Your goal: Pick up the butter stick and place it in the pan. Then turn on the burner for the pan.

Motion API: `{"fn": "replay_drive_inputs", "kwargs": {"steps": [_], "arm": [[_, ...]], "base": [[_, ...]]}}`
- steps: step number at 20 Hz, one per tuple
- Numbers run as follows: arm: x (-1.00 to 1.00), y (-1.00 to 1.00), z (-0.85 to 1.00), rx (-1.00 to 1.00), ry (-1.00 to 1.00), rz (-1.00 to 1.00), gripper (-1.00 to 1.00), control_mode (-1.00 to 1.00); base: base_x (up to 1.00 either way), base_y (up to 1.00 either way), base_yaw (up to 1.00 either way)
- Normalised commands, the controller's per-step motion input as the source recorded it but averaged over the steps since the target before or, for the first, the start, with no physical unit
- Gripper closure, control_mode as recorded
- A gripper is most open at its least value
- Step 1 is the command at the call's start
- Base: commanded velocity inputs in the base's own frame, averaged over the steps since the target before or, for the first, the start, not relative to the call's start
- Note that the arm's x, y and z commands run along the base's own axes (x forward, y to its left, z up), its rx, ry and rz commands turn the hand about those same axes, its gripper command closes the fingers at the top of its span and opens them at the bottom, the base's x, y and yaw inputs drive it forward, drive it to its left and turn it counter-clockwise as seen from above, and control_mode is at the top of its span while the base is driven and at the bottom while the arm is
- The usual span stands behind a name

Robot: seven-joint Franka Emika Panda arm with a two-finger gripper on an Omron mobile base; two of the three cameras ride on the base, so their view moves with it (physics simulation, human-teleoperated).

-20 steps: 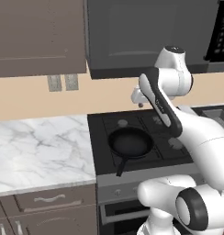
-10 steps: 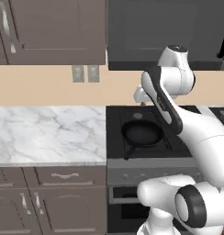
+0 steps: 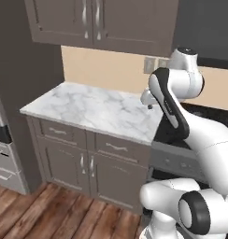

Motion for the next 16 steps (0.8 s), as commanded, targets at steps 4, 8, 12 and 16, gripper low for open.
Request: {"fn": "replay_drive_inputs", "kwargs": {"steps": [4,8,12,16], "arm": [[0.00,0.00,0.00,0.00,0.00,0.00,-1.00,1.00],[0.00,0.00,0.00,0.00,0.00,0.00,-1.00,1.00],[0.00,0.00,0.00,0.00,0.00,0.00,-1.00,1.00],[0.00,0.00,0.00,0.00,0.00,0.00,-1.00,1.00]], "base": [[0.00,0.20,0.70],[0.00,0.18,0.72],[0.00,0.18,0.83],[0.00,0.19,0.93]]}}
